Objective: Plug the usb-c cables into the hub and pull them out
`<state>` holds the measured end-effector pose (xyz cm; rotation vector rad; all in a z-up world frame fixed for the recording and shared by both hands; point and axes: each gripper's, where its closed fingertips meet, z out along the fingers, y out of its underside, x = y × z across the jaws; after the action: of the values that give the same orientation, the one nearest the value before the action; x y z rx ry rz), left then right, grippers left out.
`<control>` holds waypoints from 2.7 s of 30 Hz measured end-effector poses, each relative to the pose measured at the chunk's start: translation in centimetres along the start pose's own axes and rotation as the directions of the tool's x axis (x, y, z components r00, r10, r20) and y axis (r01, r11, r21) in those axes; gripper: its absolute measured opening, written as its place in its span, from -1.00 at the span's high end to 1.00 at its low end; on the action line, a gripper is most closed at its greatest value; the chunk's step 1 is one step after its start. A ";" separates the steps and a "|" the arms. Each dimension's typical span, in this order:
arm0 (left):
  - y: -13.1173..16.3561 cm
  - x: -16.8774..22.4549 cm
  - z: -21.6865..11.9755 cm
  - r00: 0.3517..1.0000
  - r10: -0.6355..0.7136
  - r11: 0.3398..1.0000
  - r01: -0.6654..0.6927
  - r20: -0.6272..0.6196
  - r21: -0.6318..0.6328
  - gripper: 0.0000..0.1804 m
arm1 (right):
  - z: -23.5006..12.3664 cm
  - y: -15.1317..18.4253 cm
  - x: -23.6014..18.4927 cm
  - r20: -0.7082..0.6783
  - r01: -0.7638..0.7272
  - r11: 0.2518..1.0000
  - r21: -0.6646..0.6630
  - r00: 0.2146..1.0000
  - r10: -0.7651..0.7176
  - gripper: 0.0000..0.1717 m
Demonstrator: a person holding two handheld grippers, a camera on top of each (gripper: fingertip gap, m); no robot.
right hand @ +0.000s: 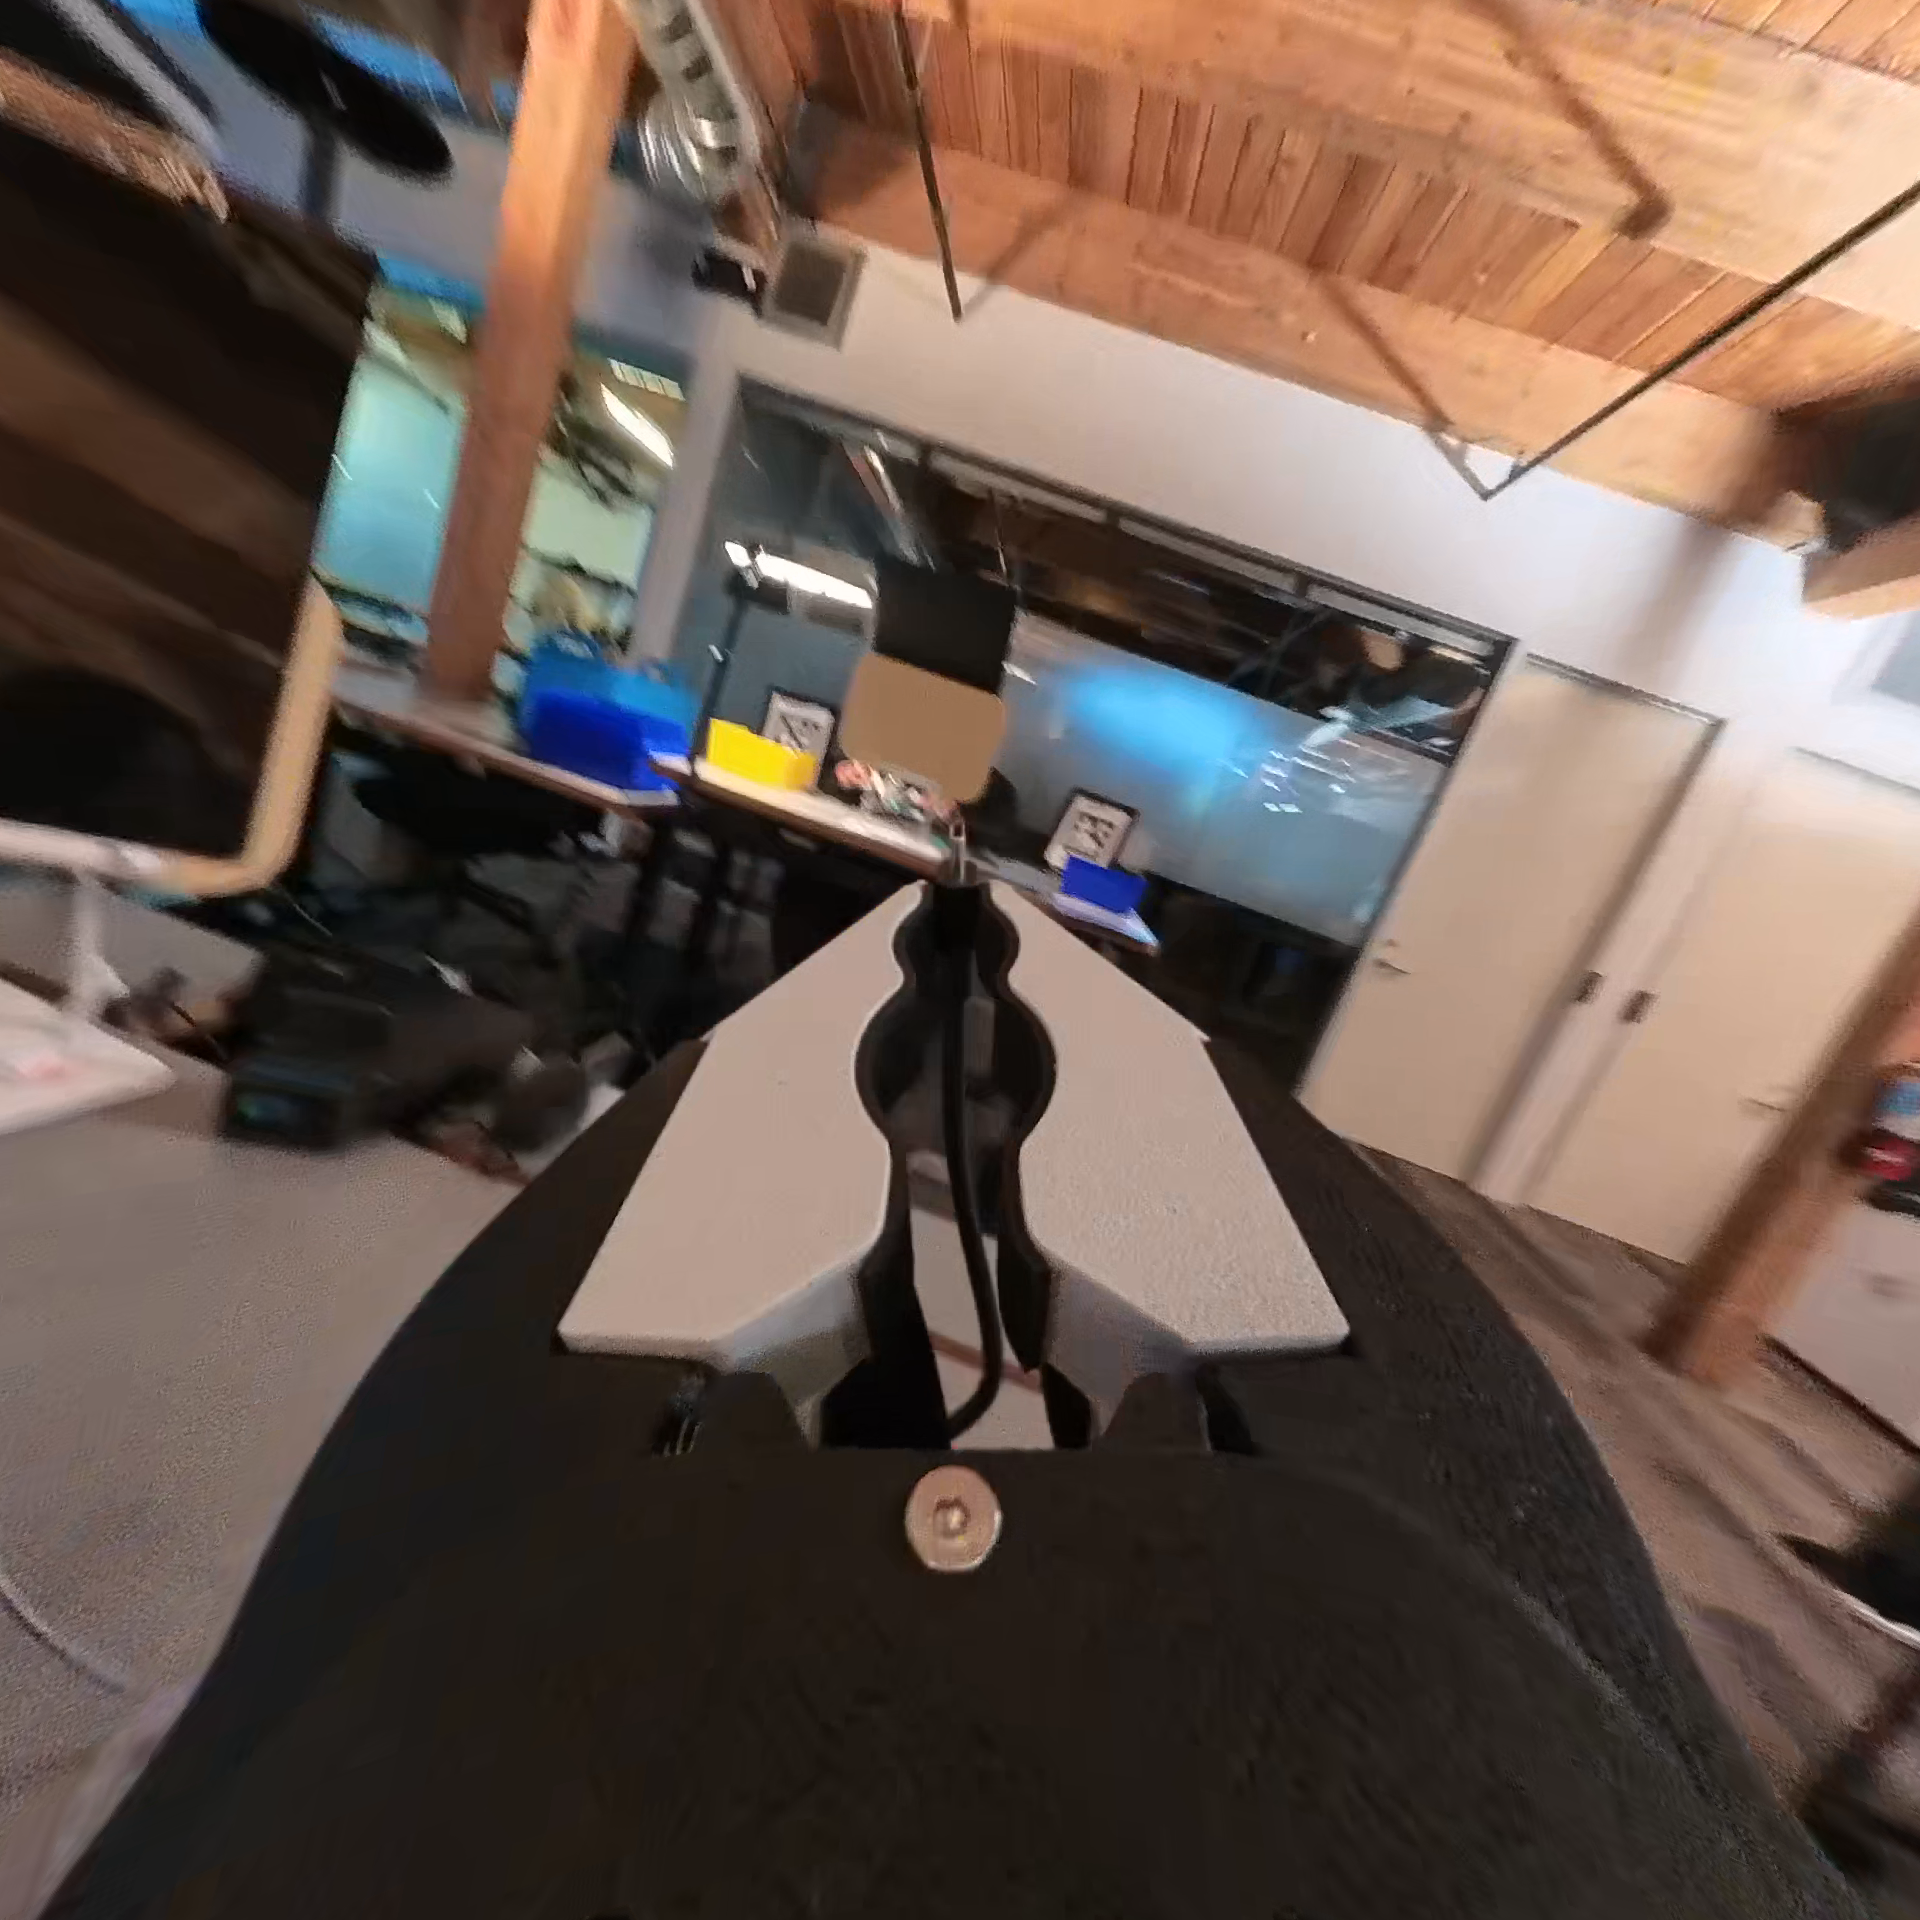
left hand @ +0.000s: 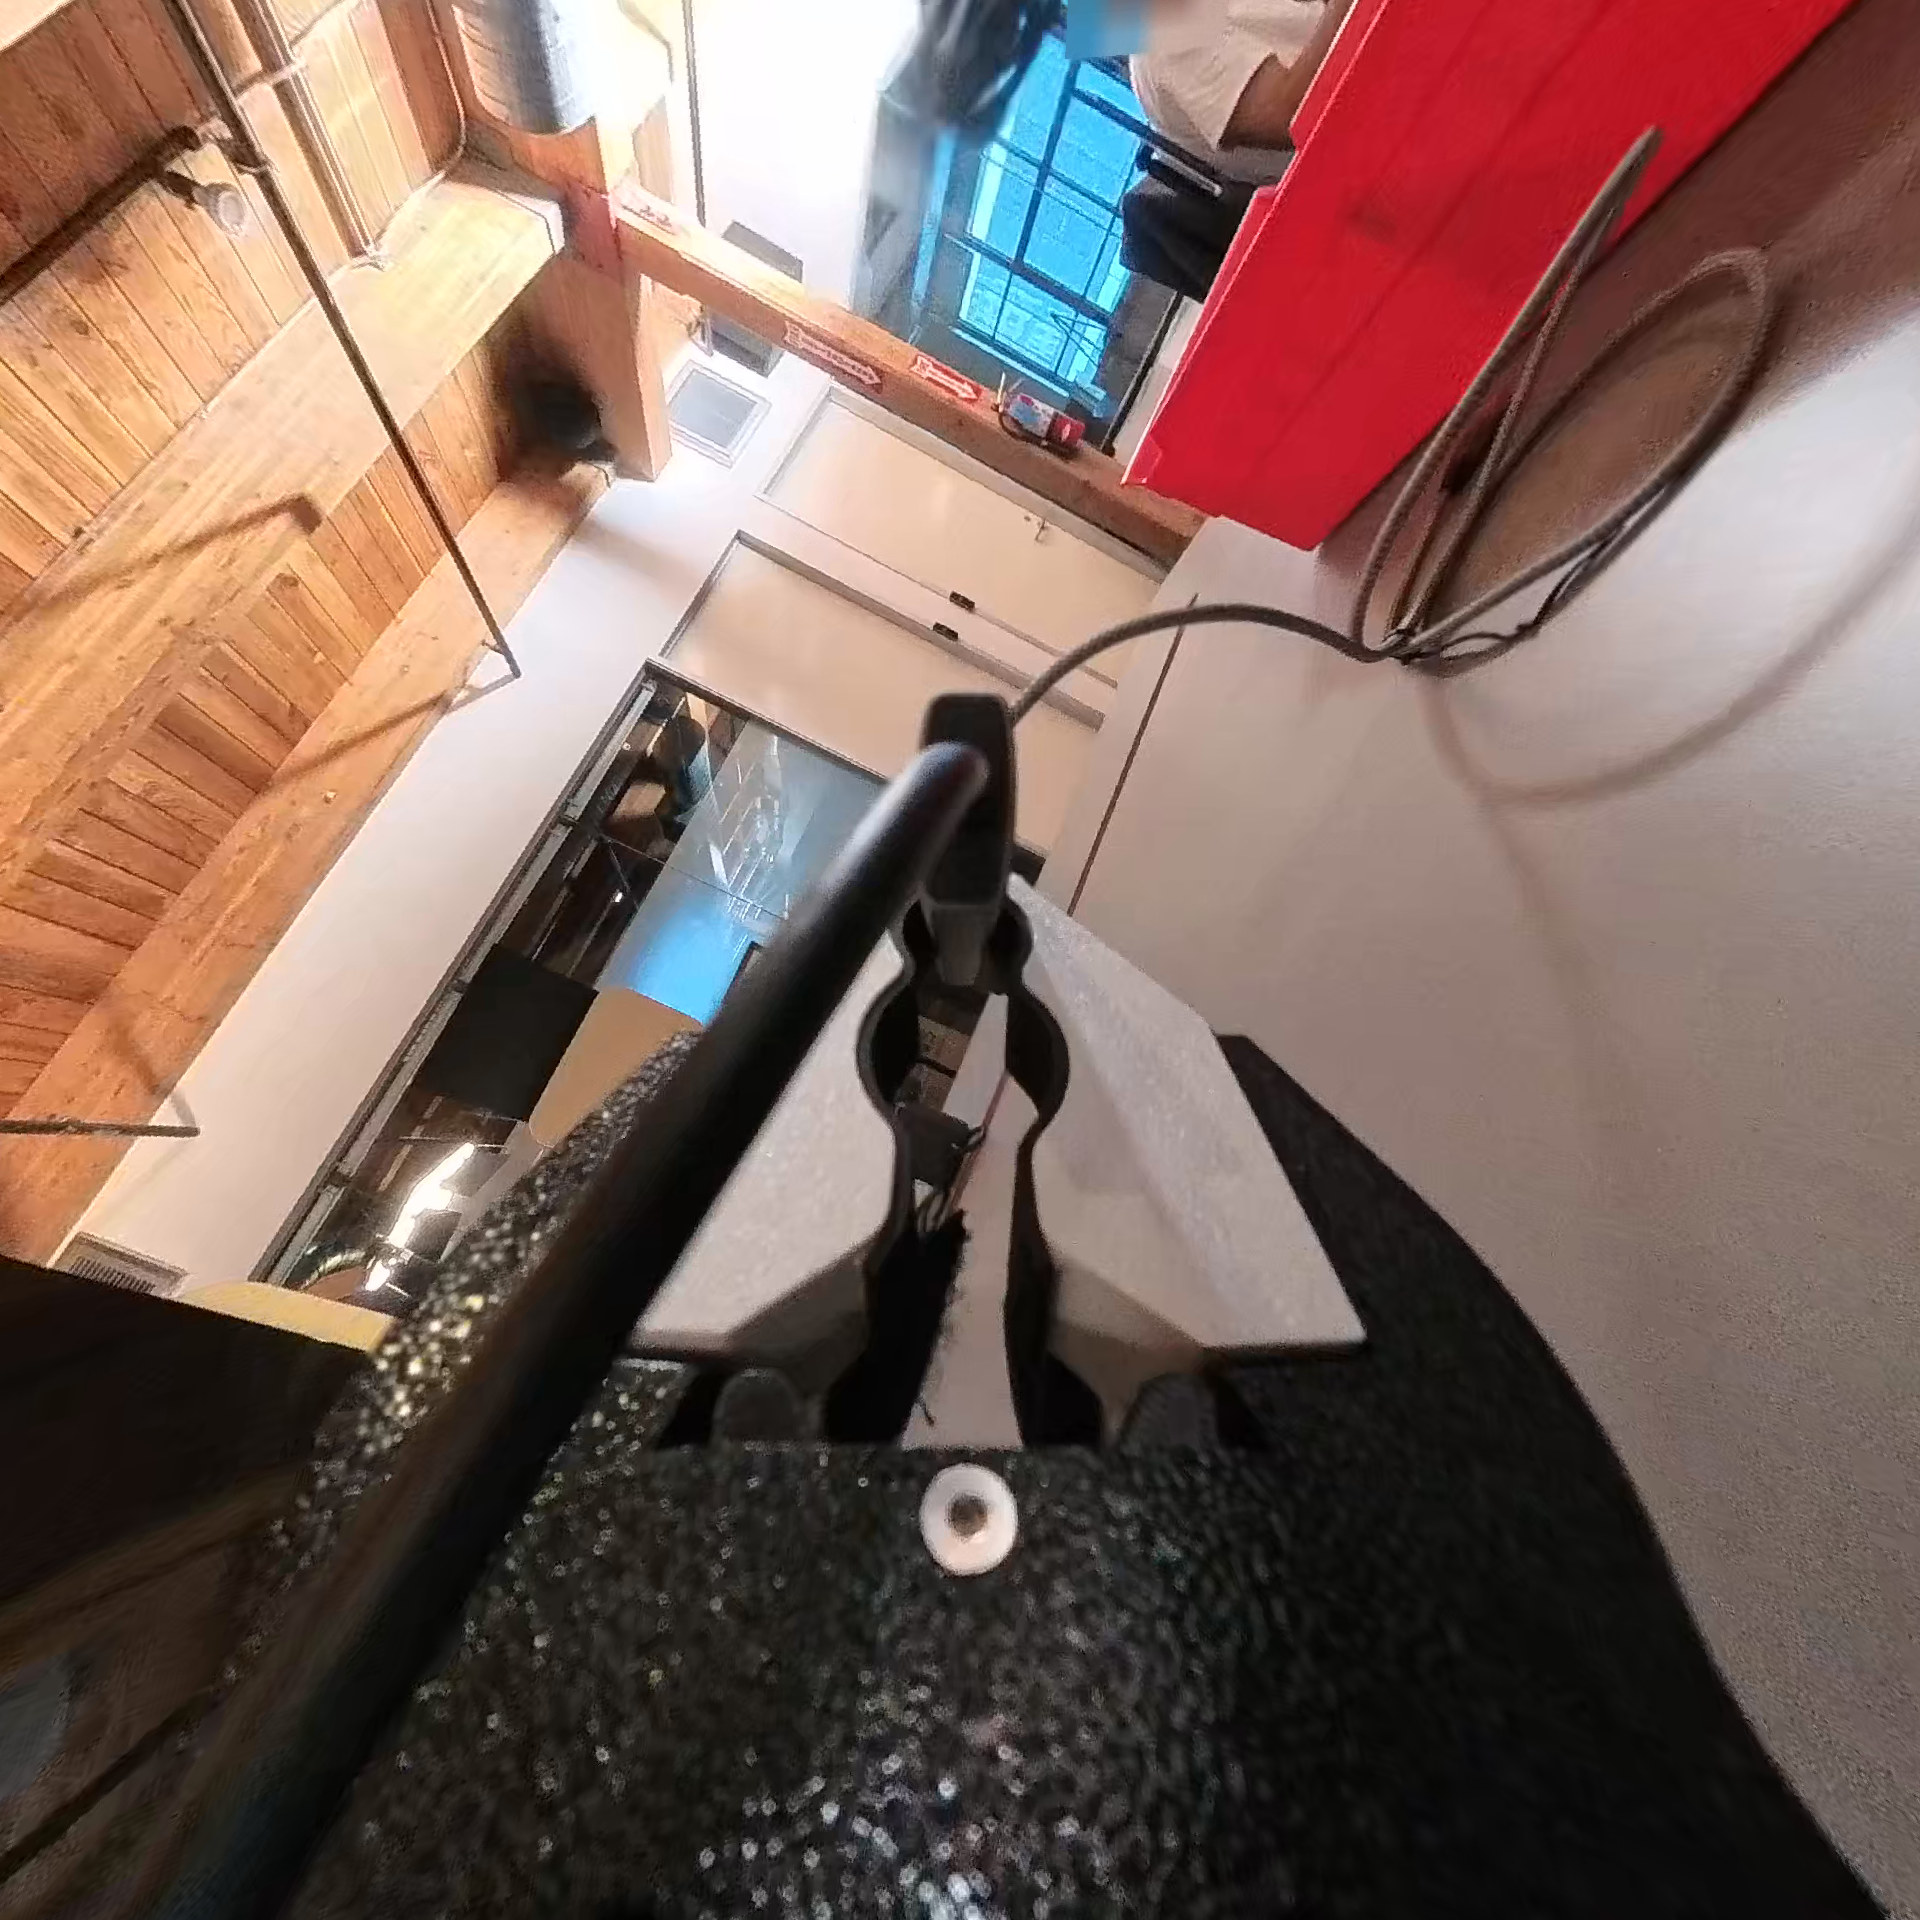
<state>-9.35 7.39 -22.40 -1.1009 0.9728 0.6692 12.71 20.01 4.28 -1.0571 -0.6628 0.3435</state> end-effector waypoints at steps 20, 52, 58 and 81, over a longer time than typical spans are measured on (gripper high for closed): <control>0.5 1.3 0.1 0.997 -0.001 0.999 -0.001 -0.075 -0.036 0.90 | -7.9 13.9 0.7 0.096 0.167 0.860 -0.481 0.986 -0.138 0.52; -1.7 5.5 0.1 0.965 0.026 0.999 -0.017 -0.262 0.035 0.90 | -5.5 20.5 -33.1 0.656 0.837 0.512 0.194 0.277 -0.702 0.97; -1.6 5.4 0.7 0.973 0.105 0.992 -0.116 -0.206 -0.044 0.90 | -5.2 20.4 -32.1 0.605 0.901 0.364 0.237 0.156 -0.781 0.97; 3.7 4.1 0.9 0.981 -0.027 0.981 -0.011 -0.195 -0.193 0.90 | -2.4 -5.2 -1.9 0.144 0.680 0.723 -0.124 0.733 -0.665 0.98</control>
<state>-10.39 9.43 -27.50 -1.3615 1.0876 0.6675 12.58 14.91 7.46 -0.8869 -1.1266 -0.3177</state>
